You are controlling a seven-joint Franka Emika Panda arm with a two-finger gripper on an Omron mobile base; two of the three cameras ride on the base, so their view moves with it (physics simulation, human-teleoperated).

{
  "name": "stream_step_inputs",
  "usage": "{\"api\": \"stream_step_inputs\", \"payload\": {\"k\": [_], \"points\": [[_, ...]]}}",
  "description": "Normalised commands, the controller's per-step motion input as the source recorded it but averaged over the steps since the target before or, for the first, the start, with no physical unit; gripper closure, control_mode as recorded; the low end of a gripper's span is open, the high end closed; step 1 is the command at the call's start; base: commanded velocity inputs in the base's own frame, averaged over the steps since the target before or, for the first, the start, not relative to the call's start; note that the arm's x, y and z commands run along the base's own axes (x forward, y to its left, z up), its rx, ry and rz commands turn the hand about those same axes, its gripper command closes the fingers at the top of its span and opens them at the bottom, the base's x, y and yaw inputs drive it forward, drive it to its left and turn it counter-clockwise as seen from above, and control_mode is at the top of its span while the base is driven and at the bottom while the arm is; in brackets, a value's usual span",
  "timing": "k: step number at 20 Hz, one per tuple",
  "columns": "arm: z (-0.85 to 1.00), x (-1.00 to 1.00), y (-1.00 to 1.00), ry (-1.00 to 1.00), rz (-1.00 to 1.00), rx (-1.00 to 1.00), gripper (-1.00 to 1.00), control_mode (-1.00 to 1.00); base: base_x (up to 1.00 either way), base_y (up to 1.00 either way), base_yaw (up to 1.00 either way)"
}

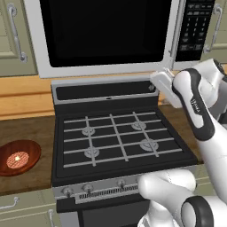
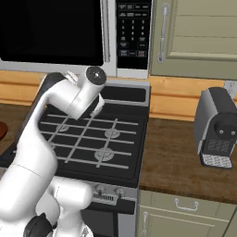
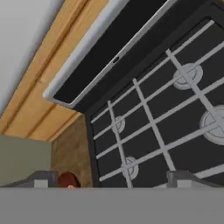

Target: Open the microwave, place the bowl with waffle inside the microwave, then close the microwave door and turn it on.

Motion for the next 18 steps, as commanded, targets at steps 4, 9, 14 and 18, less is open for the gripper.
{"api": "stream_step_inputs", "payload": {"k": [4,9,14,18], "points": [[0.75,0.01,-0.11,0.00,-0.19,0.54,-1.00,-1.00,0.00,0.00,0.00],[0.85,0.00,-0.17,0.01,-0.12,0.51,-1.00,-1.00,0.00,0.00,0.00],[0.46,0.00,-0.48,0.08,-0.04,0.53,-1.00,-1.00,0.00,0.00,0.00],[-0.21,0.03,-0.19,0.23,0.05,0.29,-1.00,-1.00,0.00,0.00,0.00]]}}
